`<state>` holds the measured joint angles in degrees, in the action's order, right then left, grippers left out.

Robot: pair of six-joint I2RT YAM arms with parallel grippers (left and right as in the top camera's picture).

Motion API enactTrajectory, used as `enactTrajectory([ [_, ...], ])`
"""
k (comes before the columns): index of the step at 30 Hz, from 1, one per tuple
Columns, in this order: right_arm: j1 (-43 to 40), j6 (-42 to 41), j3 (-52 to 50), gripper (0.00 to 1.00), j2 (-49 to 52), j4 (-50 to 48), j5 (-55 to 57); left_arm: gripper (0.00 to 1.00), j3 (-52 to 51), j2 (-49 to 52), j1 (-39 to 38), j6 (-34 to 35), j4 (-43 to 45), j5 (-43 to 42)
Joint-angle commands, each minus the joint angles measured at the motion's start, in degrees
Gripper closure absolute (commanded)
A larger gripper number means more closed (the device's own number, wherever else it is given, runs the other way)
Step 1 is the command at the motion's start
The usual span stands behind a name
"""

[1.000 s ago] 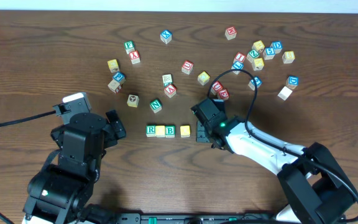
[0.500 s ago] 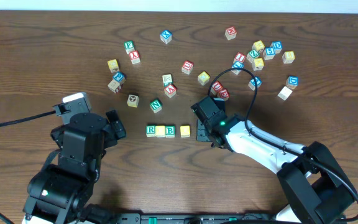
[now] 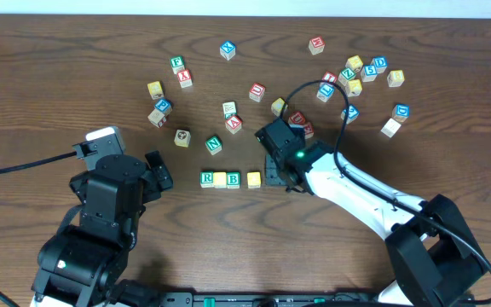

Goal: Spell out ROBOT

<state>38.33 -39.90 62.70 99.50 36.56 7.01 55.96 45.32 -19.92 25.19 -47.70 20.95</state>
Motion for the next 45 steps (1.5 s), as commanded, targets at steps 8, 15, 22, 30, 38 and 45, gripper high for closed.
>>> enactTrajectory([
  [8, 0.50, -1.88, 5.44, 0.87, 0.50, 8.37, -1.60, 0.01, 1.31, -0.02, 0.28, -0.76, -0.04, 0.76],
  [15, 0.13, -4.00, 10.38, 0.83, 0.50, 18.40, -7.02, 0.01, 1.31, -0.02, 0.28, -0.79, -0.07, 0.76],
  [22, -2.69, -3.96, 12.39, 0.89, 0.55, 30.21, -13.94, 0.01, 1.31, -0.04, 0.28, -0.76, -0.04, 0.76],
  [30, -7.39, 1.97, 12.39, 0.88, 1.22, 38.62, -17.84, 0.01, 1.31, -0.04, 0.28, -0.76, -0.04, 0.76],
  [38, -9.64, 6.64, 12.39, 0.88, 5.62, 40.22, -20.94, 0.01, 1.31, -0.04, 0.28, -0.79, -0.07, 0.76],
  [45, -9.51, 6.69, 12.39, 0.99, 12.68, 39.04, -22.16, 0.01, 1.31, -0.04, 0.28, -0.76, -0.04, 0.76],
])
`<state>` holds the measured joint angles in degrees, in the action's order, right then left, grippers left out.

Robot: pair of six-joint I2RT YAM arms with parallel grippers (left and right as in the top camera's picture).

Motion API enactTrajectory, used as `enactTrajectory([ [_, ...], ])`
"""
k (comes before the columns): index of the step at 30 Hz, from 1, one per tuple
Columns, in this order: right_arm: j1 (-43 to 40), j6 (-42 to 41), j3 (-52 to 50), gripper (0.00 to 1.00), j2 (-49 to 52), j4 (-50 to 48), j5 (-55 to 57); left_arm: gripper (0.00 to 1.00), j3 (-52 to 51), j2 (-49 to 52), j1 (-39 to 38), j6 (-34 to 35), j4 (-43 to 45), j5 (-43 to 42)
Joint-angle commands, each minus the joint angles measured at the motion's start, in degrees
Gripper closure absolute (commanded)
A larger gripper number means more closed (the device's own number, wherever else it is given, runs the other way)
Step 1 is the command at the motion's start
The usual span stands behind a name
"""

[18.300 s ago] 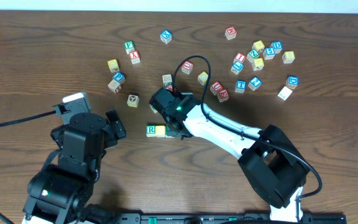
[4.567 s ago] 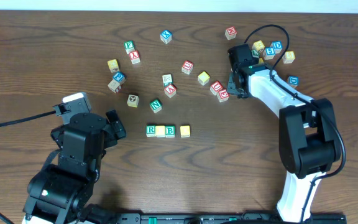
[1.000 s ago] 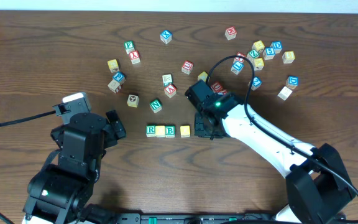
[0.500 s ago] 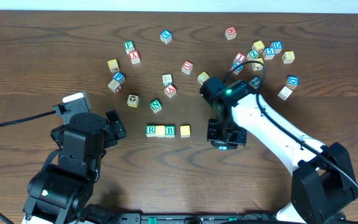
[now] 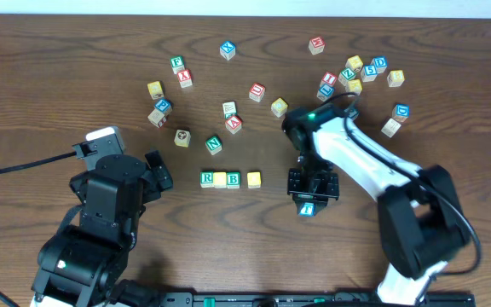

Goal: Spell out ROBOT

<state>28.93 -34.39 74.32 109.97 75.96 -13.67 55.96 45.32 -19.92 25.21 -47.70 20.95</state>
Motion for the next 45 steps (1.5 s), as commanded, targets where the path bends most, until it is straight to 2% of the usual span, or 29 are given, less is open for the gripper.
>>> enactTrajectory([
  [1, -0.15, 0.98, 0.76, 0.99, 2.71, -0.74, -1.44, 0.01, 1.31, -0.02, 0.28, -0.79, -0.04, 0.79],
  [6, -0.50, 0.61, 0.90, 0.99, 2.97, -1.86, -1.46, 0.01, 1.31, -0.04, 0.28, -0.79, -0.07, 0.76],
  [16, -1.27, 0.81, 0.90, 0.89, 2.99, -3.82, -1.29, 0.01, 1.31, -0.04, 0.28, -0.79, -0.04, 0.76],
  [45, -2.38, 0.81, 0.90, 0.82, 4.83, -7.10, 0.24, 0.01, 1.31, -0.04, 0.28, -0.81, -0.07, 0.76],
])
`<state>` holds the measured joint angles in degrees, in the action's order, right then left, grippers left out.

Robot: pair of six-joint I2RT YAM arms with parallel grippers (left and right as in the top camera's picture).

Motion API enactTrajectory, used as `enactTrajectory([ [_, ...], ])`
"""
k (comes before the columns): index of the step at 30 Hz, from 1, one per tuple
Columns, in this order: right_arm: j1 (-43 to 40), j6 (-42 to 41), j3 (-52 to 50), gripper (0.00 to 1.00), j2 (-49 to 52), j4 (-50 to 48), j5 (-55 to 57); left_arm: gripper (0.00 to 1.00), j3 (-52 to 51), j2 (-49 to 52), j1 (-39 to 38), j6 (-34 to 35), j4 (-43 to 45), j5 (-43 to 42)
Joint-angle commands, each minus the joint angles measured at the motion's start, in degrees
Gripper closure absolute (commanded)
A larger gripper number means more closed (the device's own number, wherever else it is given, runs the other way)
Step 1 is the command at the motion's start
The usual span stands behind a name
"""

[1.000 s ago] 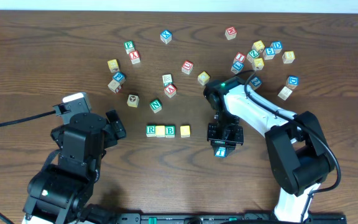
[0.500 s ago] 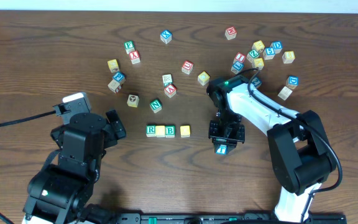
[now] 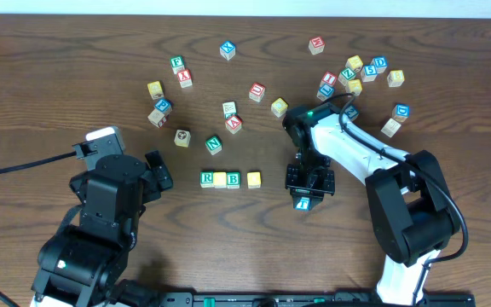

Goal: Spell out ROBOT

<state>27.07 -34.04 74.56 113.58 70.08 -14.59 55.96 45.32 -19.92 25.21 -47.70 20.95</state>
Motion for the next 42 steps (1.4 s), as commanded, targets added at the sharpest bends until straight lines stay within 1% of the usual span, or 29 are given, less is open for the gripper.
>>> enactTrajectory([
  [1, -0.57, 0.46, 0.66, 0.81, 1.25, -1.38, 1.18, 0.01, 1.31, -0.02, 0.28, -0.79, -0.04, 0.76],
  [13, -3.30, 0.48, 0.66, 0.78, 1.31, -1.77, 2.47, 0.01, 1.31, -0.04, 0.28, -0.79, -0.04, 0.76],
  [22, -3.56, 0.87, 0.66, 0.68, 1.31, -2.43, 2.71, 0.01, 1.31, -0.04, 0.28, -0.79, -0.04, 0.79],
  [25, -3.56, 0.94, 0.66, 0.68, 1.31, -2.80, 2.75, 0.01, 1.31, -0.04, 0.28, -0.79, -0.04, 0.76],
  [27, -3.54, 0.92, 0.66, 0.66, 1.31, -2.91, 2.84, 0.01, 1.31, -0.04, 0.28, -0.79, -0.07, 0.76],
  [37, -3.37, 2.89, 0.66, 0.66, 1.31, -1.68, 3.54, 0.01, 1.31, -0.04, 0.28, -0.79, -0.04, 0.76],
  [42, -2.75, 4.61, 0.66, 0.64, 1.31, -1.38, 4.07, 0.01, 1.31, -0.04, 0.28, -0.79, -0.04, 0.76],
])
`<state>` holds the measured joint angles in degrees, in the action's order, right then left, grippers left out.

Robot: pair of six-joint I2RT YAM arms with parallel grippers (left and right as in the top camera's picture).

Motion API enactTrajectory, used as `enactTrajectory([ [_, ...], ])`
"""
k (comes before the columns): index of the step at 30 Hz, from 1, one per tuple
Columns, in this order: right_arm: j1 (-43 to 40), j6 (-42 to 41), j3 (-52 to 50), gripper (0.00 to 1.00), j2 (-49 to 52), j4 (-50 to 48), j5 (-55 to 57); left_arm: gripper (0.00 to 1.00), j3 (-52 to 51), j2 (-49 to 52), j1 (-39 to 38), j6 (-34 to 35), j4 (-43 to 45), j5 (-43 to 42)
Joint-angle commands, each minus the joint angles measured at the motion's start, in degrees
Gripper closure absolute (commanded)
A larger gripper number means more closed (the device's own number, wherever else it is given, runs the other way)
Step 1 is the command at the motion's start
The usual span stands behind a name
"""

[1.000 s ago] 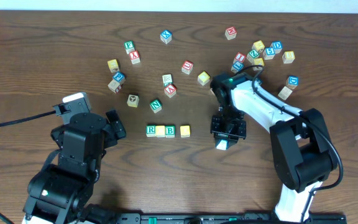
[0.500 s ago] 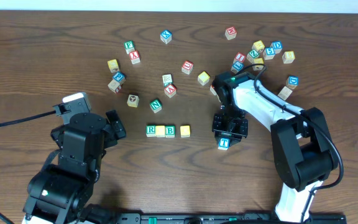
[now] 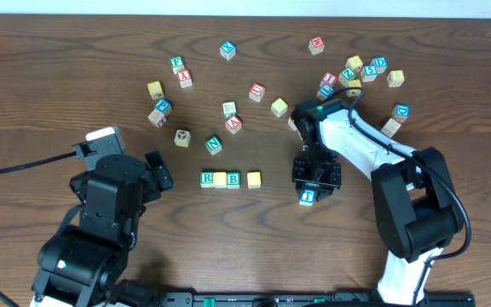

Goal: Spell out ROBOT

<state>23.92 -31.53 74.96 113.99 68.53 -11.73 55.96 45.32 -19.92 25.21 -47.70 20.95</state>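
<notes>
A row of blocks lies mid-table: a green R [image 3: 207, 178], a yellow block [image 3: 220, 179], a green B [image 3: 233, 179] and, after a small gap, another yellow block [image 3: 254, 179]. My right gripper [image 3: 307, 194] points toward the table's near edge, right of the row. It is shut on a white block with a blue letter [image 3: 307, 199] that looks like a T. My left gripper [image 3: 159, 170] rests left of the row, open, holding nothing.
Many loose letter blocks are scattered across the far half: a green N [image 3: 214, 145], a red A [image 3: 234, 124], a yellow block [image 3: 280, 107] and a cluster at the far right [image 3: 354, 72]. The right arm's cable loops over that cluster.
My right gripper, still holding the blue-lettered block, has shifted slightly right and away from the table's near edge. The row and the left arm are unchanged.
At first my right gripper's fingers stood just right of the row's last yellow block. Then the gripper was further right and nearer the front edge, with the blue-lettered block at its fingertips. It has stayed in that area since, shifting only slightly. The left arm never moved.
</notes>
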Motion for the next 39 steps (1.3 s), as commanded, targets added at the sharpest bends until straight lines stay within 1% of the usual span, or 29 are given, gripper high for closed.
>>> enactTrajectory([
  [1, 0.59, 2.05, 0.26, 0.64, 0.90, 0.15, 1.79, 0.01, 1.31, -0.02, 0.28, -0.81, -0.07, 0.76],
  [8, 3.08, 1.33, 0.26, 0.68, 0.90, -4.00, 7.28, 0.01, 1.31, -0.04, 0.28, -0.79, -0.07, 0.76],
  [14, 5.40, -1.11, 0.26, 0.67, 0.90, -8.41, 8.85, 0.01, 1.31, -0.04, 0.28, -0.79, -0.04, 0.76],
  [16, 5.84, -1.51, 0.26, 0.69, 0.90, -9.29, 8.85, 0.01, 1.31, -0.04, 0.28, -0.79, -0.07, 0.76],
  [25, 6.49, -1.57, 0.26, 0.67, 0.90, -11.80, 10.86, 0.01, 1.31, -0.04, 0.28, -0.79, -0.07, 0.76],
  [27, 6.49, -1.40, 0.26, 0.65, 0.90, -12.35, 11.91, 0.01, 1.31, -0.02, 0.28, -0.79, -0.04, 0.76],
  [31, 6.49, 2.12, 0.28, 0.65, 0.87, -14.32, 11.82, 0.01, 1.31, -0.04, 0.28, -0.79, -0.04, 0.79],
  [35, 6.49, 7.26, 0.72, 0.70, 0.87, -15.63, 11.85, 0.01, 1.31, -0.04, 0.28, -0.79, -0.04, 0.76],
  [39, 6.49, 12.57, 1.79, 0.70, 0.63, -16.15, 11.87, 0.01, 1.31, -0.04, 0.28, -0.79, -0.04, 0.76],
])
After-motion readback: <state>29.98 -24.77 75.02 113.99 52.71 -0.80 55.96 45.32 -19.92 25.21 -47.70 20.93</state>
